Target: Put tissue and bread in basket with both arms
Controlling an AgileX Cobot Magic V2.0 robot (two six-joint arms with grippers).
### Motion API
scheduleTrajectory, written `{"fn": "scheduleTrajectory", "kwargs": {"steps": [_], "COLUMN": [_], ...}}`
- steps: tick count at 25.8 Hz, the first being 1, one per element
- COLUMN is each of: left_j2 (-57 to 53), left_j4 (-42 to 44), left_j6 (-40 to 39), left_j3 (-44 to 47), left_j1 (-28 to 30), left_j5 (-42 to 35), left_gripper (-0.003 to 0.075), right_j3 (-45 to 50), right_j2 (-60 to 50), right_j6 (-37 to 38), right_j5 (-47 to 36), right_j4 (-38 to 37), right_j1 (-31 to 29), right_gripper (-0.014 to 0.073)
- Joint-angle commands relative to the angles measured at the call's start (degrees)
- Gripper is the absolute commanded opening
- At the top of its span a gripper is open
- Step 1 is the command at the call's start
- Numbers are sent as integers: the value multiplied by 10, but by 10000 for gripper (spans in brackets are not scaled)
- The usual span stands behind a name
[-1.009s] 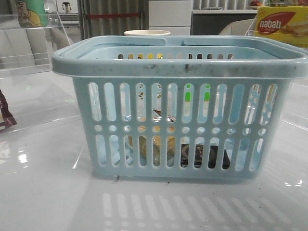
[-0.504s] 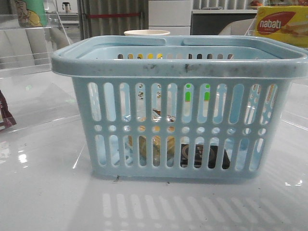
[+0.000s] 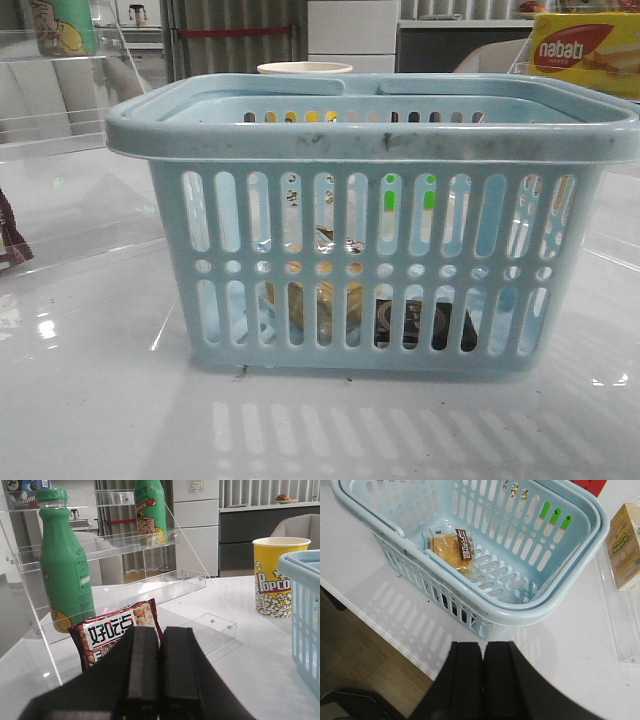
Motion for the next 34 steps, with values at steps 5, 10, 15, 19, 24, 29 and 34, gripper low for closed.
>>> {"fn": "scheduleTrajectory", "kwargs": {"steps": [5,10,15,19,24,29,34], "left_j2": [-10,-10,-10,-10,-10,-10,-10], "left_j4": [-2,-2,-2,-2,-2,-2,-2], "left_j6": [-8,-8,-8,-8,-8,-8,-8], "left_j3": [-1,-1,-1,-1,-1,-1,-1], "left_j1": [1,1,1,1,1,1,1], "left_j5": [-53,-53,-53,-53,-53,-53,-53], "left_gripper": [91,91,91,91,91,91,91], "right_j3": [-14,-14,-14,-10,77,236,374], "right_j2": [1,1,1,-5,-83,-208,-315], "right_j6": [-3,-3,-3,-3,-3,-3,-3], "right_j5": [-37,-37,-37,-39,-169,-383,-485], "right_j4": [-4,-4,-4,-4,-4,-4,-4], "right_j1": [0,0,0,-3,-121,-232,-278], "right_gripper": [57,57,57,57,57,57,57]}}
